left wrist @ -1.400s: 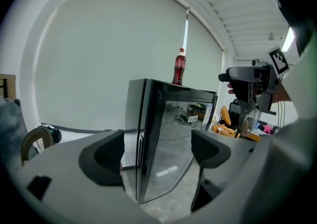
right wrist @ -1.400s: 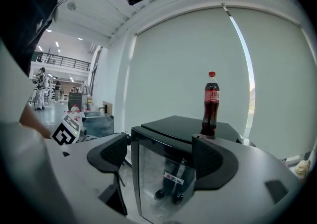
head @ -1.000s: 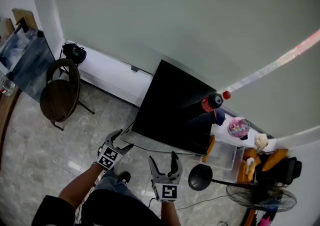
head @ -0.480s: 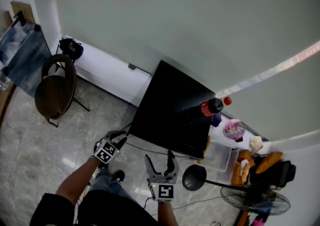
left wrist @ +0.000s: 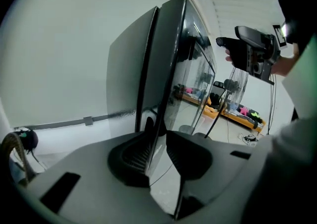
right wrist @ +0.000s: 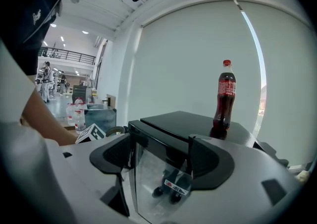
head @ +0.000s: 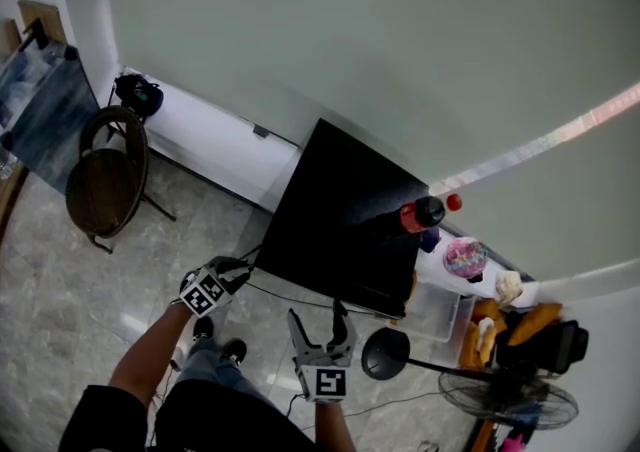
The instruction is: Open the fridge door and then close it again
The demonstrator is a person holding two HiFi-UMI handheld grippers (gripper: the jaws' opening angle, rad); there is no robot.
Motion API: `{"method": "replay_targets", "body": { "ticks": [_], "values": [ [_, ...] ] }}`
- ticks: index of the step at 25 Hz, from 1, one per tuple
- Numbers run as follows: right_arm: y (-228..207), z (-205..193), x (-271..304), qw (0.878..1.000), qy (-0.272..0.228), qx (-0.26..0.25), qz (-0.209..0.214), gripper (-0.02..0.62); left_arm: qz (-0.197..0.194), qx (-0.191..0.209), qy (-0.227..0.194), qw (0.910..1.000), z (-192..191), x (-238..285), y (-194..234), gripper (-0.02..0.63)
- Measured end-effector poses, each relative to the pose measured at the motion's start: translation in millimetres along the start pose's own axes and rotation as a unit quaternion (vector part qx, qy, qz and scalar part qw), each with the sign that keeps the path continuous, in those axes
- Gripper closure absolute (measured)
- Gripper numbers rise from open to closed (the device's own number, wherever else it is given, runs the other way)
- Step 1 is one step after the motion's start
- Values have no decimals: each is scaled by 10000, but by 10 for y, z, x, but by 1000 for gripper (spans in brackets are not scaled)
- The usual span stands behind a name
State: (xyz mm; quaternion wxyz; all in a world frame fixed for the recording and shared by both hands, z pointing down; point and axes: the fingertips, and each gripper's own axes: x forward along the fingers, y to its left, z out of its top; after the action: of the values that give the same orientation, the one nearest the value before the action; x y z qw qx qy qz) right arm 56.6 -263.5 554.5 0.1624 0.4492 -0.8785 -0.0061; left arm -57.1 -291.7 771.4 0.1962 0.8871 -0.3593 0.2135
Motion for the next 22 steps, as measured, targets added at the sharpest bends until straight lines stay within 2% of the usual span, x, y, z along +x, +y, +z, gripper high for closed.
{"method": "replay_targets", "body": {
  "ticks": [15, 22],
  "values": [
    [54, -36, -64, 10000, -7, -10, 67, 227, 67, 336, 493, 9982, -94, 26, -33, 535],
    [95, -25, -60, 9999, 11, -79, 118, 227, 165, 393, 581, 9974, -74, 3, -35, 539]
  ]
}}
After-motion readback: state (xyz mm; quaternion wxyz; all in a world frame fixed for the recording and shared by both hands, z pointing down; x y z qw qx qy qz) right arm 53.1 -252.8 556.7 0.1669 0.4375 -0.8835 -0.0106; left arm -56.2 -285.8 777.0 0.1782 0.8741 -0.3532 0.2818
